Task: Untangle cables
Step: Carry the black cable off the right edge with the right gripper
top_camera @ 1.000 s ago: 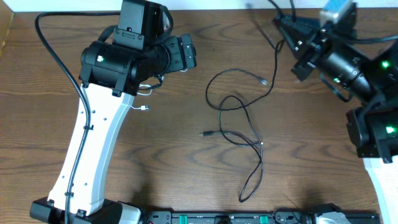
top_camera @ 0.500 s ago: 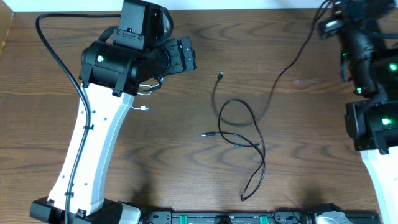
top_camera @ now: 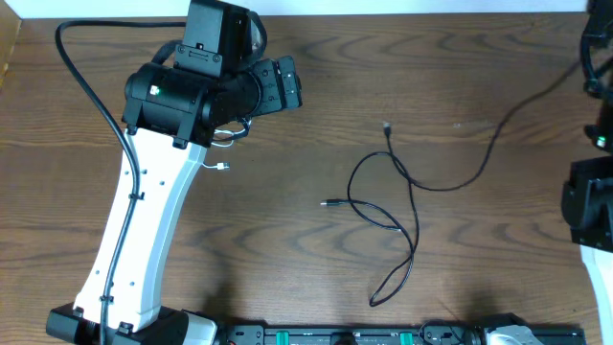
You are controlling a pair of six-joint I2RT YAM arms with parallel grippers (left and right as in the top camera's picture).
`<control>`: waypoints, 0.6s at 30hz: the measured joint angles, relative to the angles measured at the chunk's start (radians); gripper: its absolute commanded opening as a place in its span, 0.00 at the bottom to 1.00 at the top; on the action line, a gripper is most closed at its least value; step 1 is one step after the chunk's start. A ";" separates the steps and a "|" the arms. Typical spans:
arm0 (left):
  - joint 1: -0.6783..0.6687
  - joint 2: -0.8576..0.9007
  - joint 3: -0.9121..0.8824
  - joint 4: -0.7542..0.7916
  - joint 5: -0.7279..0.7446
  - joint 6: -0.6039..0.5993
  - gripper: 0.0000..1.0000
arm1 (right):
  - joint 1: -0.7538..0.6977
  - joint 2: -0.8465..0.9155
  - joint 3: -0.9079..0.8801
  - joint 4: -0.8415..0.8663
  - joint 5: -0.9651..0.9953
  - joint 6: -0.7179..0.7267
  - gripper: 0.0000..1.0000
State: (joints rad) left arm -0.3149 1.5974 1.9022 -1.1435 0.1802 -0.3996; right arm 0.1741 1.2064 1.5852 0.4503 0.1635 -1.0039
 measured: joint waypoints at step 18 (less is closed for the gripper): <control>0.000 0.000 0.000 -0.014 0.000 0.000 0.94 | -0.033 0.031 0.260 0.003 -0.006 -0.335 0.01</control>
State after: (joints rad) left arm -0.3149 1.5974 1.9022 -1.1572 0.1802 -0.4000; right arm 0.1413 1.2377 1.8454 0.4534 0.1574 -1.3388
